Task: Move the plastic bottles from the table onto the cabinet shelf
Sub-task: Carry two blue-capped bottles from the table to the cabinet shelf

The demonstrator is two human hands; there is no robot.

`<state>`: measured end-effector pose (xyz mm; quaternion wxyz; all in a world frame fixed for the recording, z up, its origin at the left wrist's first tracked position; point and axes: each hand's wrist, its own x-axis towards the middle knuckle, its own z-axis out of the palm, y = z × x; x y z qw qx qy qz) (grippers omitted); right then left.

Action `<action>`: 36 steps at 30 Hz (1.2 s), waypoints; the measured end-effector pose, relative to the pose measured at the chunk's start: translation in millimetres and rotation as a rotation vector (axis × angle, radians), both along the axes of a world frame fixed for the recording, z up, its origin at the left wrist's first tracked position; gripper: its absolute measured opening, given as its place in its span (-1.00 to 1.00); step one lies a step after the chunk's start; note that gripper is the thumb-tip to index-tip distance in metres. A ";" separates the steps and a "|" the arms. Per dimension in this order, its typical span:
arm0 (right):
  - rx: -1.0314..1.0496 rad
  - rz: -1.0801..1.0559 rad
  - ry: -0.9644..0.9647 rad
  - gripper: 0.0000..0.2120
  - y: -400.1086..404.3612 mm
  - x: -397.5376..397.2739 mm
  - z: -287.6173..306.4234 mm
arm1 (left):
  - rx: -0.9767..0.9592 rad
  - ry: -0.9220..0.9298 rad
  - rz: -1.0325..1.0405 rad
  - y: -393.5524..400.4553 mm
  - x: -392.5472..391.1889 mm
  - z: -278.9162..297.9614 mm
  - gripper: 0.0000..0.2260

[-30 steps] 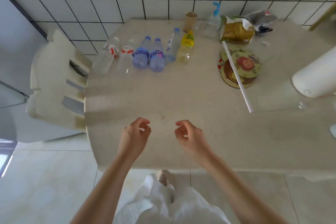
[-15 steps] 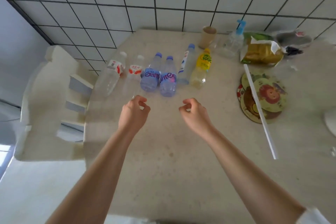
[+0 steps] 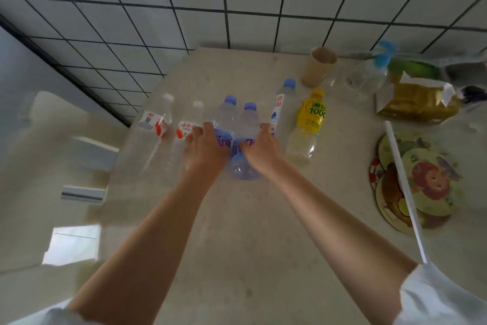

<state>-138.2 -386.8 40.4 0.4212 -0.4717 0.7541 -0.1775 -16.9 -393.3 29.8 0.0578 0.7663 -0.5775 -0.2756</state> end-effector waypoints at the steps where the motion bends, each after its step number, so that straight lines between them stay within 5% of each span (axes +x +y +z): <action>1: 0.024 0.004 0.003 -0.53 -4.1 3.4 -3.5 | 0.022 -0.021 -0.008 -5.6 -1.9 -3.2 -0.47; 8: 0.085 0.072 0.178 -0.41 -20.6 19.7 -21.7 | 0.049 -0.273 -0.096 -26.7 -13.1 -27.0 -0.24; 14: 0.091 0.070 0.298 -0.25 -24.5 29.1 -33.6 | -0.032 -0.402 -0.161 -32.5 -12.9 -35.7 -0.56; 22: 0.054 -0.004 0.167 -0.28 -23.7 20.6 -36.7 | -0.121 -0.221 -0.106 -34.2 -13.0 -38.9 -0.46; 31: -0.084 0.065 -0.100 -0.24 19.1 -6.0 -32.0 | 0.058 0.025 0.062 18.5 -4.2 -28.0 -0.16; 36: -0.011 0.033 -0.128 -0.22 79.1 -21.8 -30.1 | 0.139 0.087 0.092 85.6 -3.6 -20.5 -0.25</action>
